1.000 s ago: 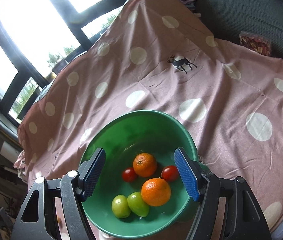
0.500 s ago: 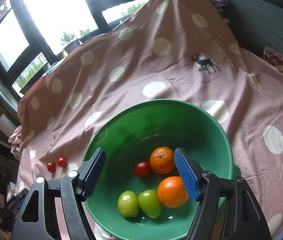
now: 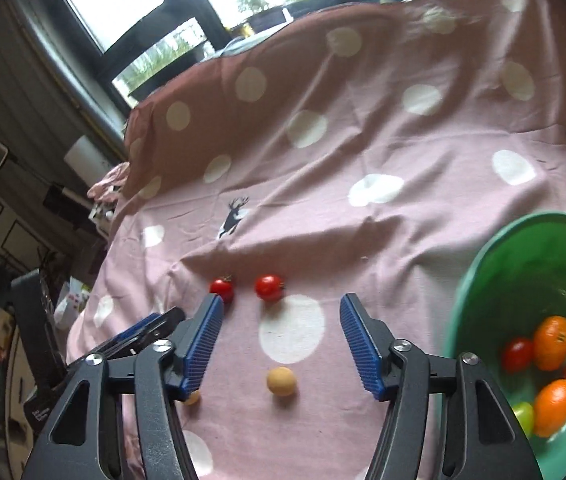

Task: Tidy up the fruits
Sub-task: 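Lower and close the right gripper around one red cherry tomato, then carry the cherry tomato in the right gripper over the green bowl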

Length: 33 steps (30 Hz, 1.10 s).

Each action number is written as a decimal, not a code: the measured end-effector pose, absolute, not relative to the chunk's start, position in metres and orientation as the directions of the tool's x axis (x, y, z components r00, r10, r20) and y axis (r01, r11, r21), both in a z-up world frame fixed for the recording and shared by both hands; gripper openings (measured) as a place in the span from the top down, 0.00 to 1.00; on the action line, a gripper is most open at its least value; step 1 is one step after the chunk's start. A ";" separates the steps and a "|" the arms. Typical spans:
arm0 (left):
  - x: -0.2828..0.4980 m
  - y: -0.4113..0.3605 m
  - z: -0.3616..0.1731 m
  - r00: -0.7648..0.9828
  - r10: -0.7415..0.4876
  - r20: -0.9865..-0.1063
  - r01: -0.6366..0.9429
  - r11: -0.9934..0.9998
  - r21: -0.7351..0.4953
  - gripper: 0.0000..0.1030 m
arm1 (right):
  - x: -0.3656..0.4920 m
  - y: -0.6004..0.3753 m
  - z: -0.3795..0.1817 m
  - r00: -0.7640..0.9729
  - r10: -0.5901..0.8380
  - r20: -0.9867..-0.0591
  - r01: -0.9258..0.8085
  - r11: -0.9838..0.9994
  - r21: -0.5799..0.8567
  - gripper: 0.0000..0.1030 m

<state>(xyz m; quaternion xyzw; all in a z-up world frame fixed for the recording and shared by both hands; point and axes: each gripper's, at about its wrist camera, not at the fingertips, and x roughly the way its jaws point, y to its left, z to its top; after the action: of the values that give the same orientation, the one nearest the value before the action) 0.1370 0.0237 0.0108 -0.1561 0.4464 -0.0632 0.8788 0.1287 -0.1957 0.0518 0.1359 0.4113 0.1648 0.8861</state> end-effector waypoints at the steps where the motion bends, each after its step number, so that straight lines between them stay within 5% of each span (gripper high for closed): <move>1: 0.144 0.022 0.008 0.589 -0.253 -0.767 -0.021 0.944 -0.328 0.54 | 0.138 -0.185 0.047 0.593 0.407 -0.695 -0.192 0.910 0.369 0.49; 10: 0.174 0.018 -0.018 0.537 -0.234 -0.811 -0.032 0.955 -0.296 0.61 | 0.195 -0.143 -0.002 0.491 0.356 -0.795 -0.141 0.933 0.331 0.61; 22: 0.180 0.010 -0.022 0.567 -0.147 -0.810 -0.011 0.983 -0.186 0.62 | 0.211 -0.148 -0.018 0.466 0.389 -0.795 -0.110 0.917 0.384 0.63; 26: 0.180 0.007 -0.025 0.577 -0.080 -0.813 -0.017 0.994 -0.109 0.73 | 0.212 -0.141 -0.024 0.453 0.384 -0.804 -0.108 0.920 0.378 0.67; 33: 0.179 0.014 -0.022 0.574 -0.119 -0.810 -0.026 0.986 -0.163 0.73 | 0.207 -0.143 -0.023 0.460 0.368 -0.808 -0.096 0.925 0.367 0.71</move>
<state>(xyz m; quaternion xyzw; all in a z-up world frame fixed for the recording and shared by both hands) 0.1792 0.0143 -0.0220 -0.0786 0.4605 -0.0262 0.8838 0.2074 -0.1428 -0.0229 0.1361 0.5009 0.1375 0.8436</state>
